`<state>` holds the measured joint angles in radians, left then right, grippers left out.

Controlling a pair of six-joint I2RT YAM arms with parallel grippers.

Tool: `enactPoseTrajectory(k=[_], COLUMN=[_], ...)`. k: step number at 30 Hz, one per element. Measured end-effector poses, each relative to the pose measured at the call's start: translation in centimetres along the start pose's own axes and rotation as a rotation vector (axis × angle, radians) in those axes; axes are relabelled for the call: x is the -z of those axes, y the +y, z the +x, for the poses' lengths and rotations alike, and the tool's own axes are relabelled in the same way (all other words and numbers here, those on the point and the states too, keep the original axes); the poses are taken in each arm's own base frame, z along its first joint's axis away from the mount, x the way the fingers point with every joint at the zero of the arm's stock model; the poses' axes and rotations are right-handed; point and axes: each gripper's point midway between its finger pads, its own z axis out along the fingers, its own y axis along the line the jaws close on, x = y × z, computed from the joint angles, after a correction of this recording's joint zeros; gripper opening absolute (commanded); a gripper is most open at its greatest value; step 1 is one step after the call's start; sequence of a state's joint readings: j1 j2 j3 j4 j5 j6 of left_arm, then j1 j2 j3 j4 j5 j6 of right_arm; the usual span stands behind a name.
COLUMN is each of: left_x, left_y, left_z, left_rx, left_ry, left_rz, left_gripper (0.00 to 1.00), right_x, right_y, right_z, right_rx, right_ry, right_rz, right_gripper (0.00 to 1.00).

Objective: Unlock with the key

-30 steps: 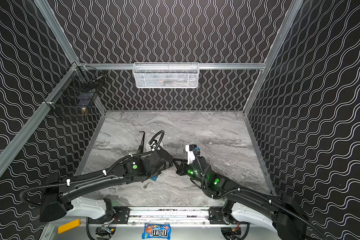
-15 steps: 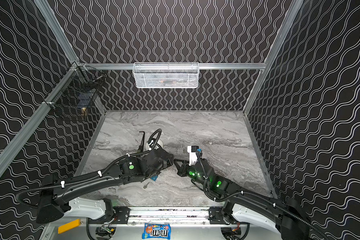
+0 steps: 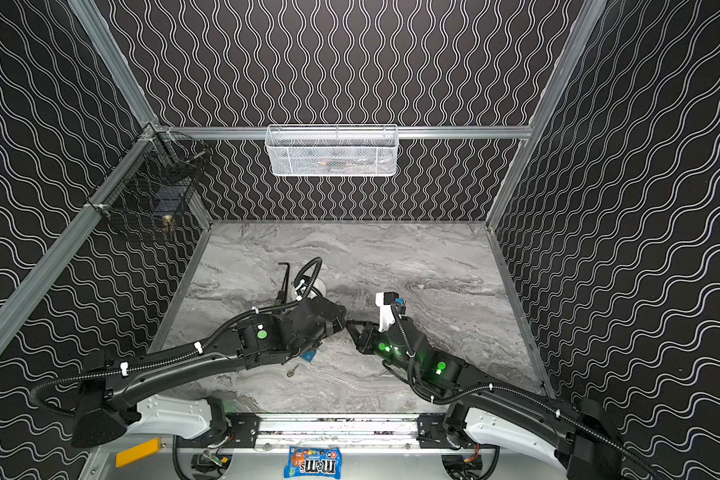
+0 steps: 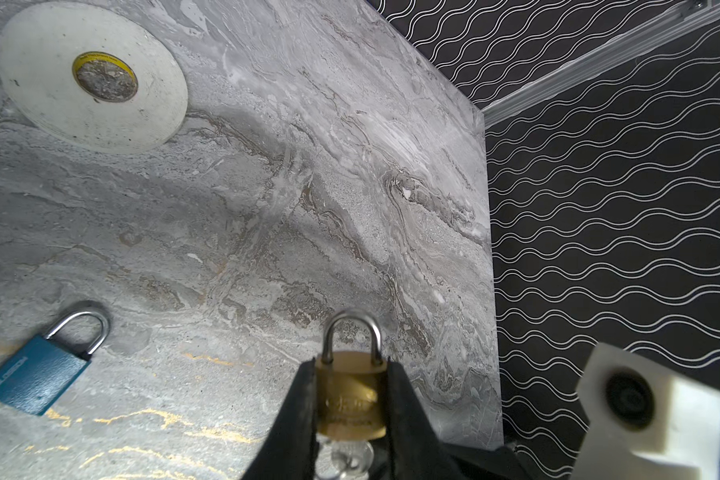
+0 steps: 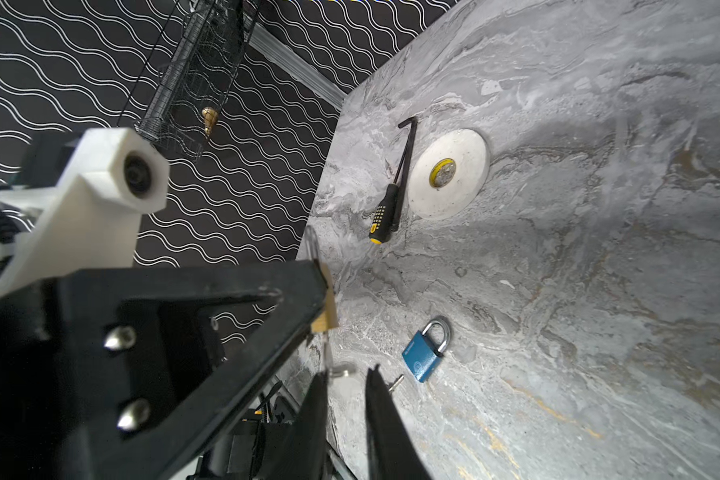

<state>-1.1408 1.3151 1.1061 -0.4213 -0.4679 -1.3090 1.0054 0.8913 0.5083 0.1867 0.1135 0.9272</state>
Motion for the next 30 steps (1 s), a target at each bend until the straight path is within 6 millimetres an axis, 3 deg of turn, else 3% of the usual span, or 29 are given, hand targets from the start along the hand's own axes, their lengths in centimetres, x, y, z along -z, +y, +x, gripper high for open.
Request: enactPoseTrajectory(k=[9,30], left_x=[-0.1,-0.1], left_y=[-0.1,-0.4], left_z=[0.0,-0.1], left_rx=[0.0,0.002], left_ry=[0.0,-0.001], left_rz=[-0.001,0.005], left_gripper=[0.0,0.0], right_x=[-0.6,-1.4], right_y=[0.9,-0.2], right_z=[0.0,-0.3], right_rx=[0.004,0.012], right_ry=[0.01,-0.012], right_rz=[-0.004,0.054], right_gripper=[0.21,0.1])
